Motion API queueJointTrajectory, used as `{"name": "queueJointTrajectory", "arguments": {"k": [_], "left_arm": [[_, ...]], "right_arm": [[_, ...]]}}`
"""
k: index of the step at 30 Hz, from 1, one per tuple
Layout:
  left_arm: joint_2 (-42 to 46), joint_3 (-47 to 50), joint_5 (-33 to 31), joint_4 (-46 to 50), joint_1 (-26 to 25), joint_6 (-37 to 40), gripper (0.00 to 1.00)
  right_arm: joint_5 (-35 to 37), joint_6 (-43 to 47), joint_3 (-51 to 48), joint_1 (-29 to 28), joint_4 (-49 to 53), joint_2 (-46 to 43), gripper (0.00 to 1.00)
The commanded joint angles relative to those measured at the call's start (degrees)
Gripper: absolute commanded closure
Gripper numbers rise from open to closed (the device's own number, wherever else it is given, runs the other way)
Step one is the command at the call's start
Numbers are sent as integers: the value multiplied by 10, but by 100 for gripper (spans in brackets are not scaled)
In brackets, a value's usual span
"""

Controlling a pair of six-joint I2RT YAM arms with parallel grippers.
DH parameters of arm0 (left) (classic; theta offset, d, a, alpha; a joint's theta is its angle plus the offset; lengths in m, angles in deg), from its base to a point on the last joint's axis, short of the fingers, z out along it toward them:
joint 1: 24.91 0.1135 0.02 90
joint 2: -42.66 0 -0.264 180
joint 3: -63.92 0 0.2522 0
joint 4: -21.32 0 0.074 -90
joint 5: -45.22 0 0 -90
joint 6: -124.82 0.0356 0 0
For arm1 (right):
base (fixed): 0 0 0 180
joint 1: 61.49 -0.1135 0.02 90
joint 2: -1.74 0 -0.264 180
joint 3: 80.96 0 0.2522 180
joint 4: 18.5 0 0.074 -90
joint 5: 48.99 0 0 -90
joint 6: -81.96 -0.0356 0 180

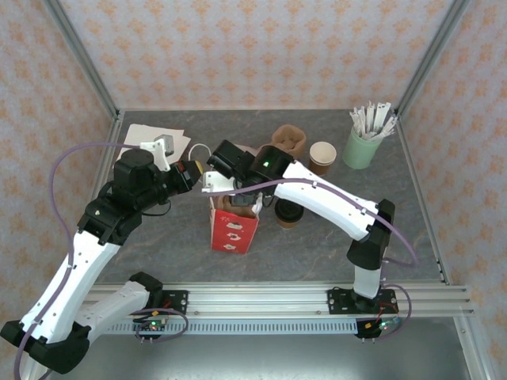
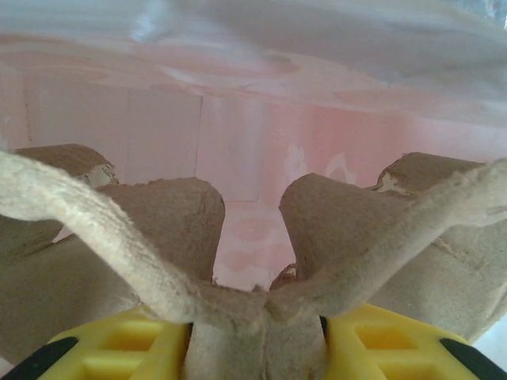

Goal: Pack the takeout coffee

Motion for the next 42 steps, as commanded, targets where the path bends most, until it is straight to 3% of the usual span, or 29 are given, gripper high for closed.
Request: {"name": "queueJointTrajectory", "arguments": {"k": [1, 42], "left_arm": [[14, 7, -13, -6, 3, -5, 100], [25, 24, -12, 18, 3, 5, 100]], "right_arm": [[-9, -24, 25, 10, 46, 9, 61], [-32, -38, 17, 51, 92, 108, 61]]}}
